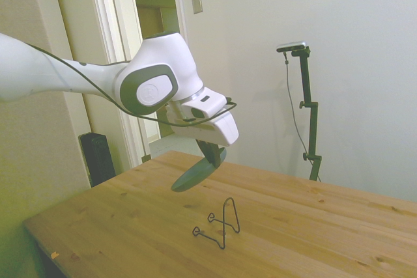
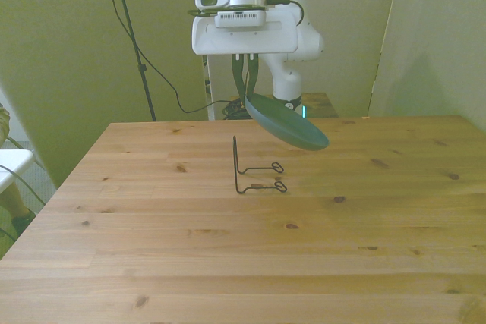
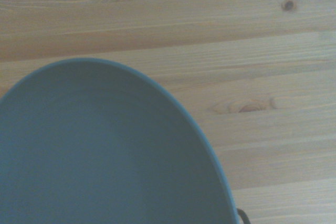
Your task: Load the plate
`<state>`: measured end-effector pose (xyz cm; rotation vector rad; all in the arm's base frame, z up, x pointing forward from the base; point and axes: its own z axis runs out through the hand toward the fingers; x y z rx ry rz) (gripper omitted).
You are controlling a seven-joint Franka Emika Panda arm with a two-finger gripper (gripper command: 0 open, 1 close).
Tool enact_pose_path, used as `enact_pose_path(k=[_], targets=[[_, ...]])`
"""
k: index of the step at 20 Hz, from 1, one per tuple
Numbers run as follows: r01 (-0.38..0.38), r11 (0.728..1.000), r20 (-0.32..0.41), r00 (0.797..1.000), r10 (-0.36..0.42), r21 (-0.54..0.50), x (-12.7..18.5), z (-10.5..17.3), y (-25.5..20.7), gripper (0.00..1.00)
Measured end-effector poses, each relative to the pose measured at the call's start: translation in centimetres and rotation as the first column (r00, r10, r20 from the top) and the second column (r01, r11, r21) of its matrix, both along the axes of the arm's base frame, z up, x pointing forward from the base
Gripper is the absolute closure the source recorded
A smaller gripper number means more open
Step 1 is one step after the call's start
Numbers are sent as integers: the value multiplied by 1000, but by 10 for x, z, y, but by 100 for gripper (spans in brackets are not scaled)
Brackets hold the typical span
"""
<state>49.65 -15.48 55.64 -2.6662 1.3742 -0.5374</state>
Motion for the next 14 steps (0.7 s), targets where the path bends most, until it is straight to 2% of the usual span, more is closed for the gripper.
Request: enact_pose_path(k=[5,14], targets=[[72,993,35,997,-69,-89,-9,-3,14,100],[143,975,27,990,-140,-170,-16,-22,14,100]])
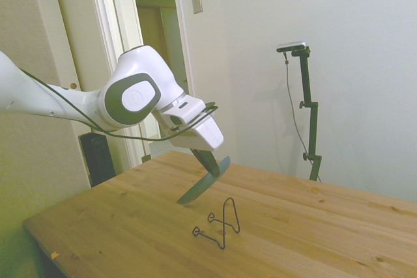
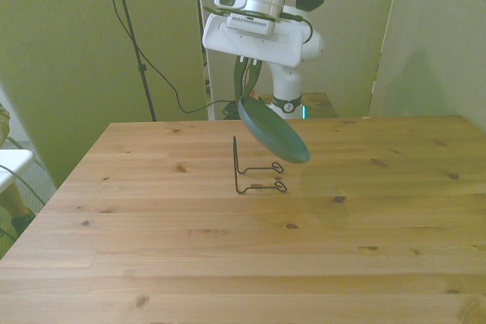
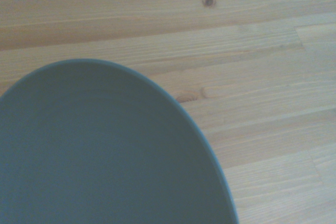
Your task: Load the plate
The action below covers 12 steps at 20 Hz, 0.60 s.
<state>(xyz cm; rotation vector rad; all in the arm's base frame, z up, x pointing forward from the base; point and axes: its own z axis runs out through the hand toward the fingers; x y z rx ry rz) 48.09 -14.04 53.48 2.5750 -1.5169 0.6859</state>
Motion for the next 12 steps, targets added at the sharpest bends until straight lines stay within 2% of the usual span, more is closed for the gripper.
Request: enact_pose_path(k=[5,12], targets=[[10,1000,1,1000,-10,-12,-1,-1,0,100],[53,993,30,998,-50,-104,-9,-4,21,100]])
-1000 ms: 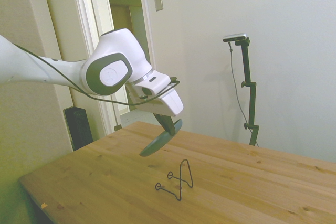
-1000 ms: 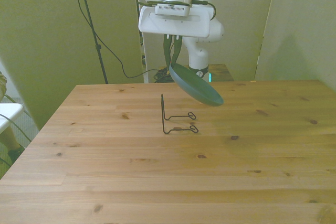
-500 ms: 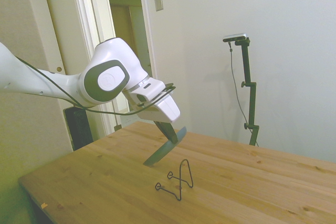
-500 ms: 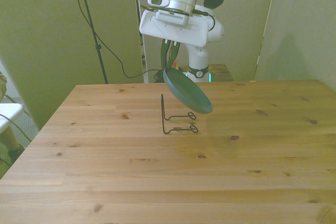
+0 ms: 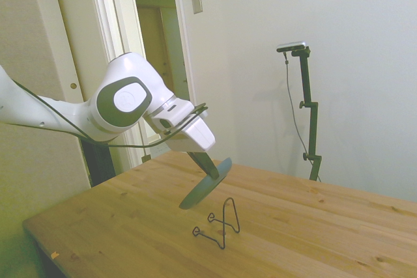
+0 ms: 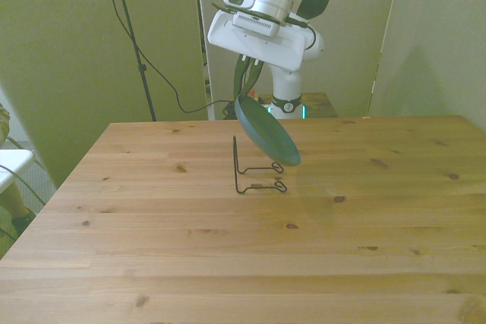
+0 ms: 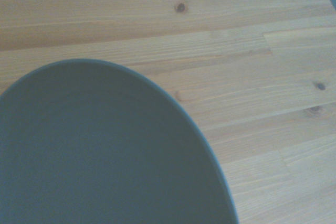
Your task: Load the plate
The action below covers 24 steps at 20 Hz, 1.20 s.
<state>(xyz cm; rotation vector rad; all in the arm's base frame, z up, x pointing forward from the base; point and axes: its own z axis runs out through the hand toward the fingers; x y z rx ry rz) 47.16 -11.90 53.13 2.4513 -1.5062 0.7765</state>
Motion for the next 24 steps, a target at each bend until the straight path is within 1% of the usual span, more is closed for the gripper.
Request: enact_pose_path(k=[6,11,24], targets=[[29,998,6,1000,-28,-63,-1,-7,11,100],[36,994,-4,999,-37,-101,2,-17,16,100],[56,985,-29,998,-62,-164,9,-42,27,100]])
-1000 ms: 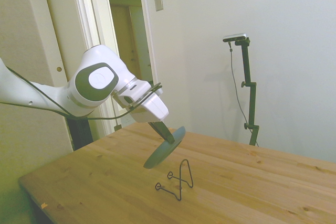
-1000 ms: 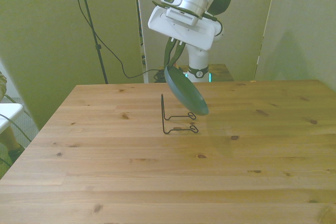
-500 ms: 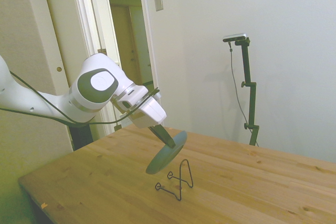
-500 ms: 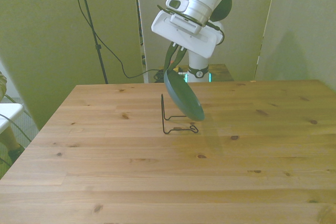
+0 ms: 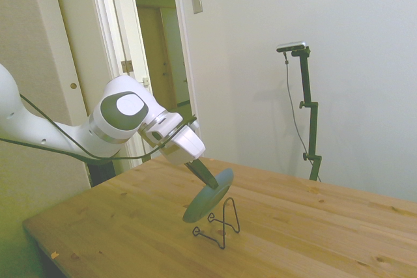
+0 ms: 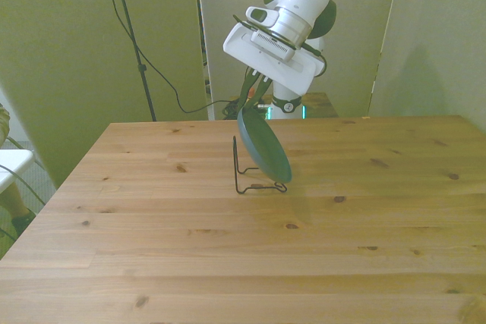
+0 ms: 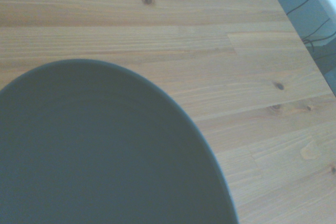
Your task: Load the plate
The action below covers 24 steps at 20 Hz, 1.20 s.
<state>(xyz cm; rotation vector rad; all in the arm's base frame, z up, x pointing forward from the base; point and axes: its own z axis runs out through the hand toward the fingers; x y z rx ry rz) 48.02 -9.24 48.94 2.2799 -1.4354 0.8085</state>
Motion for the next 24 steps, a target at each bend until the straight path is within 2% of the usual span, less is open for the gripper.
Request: enact_pose_path(k=[12,20,24], targets=[[29,999,-4,1000,-29,-29,4,-13,5,100],[51,997,63,997,-47,-53,-4,8,11,100],[82,994,82,994,-76,-75,-7,8,15,100]])
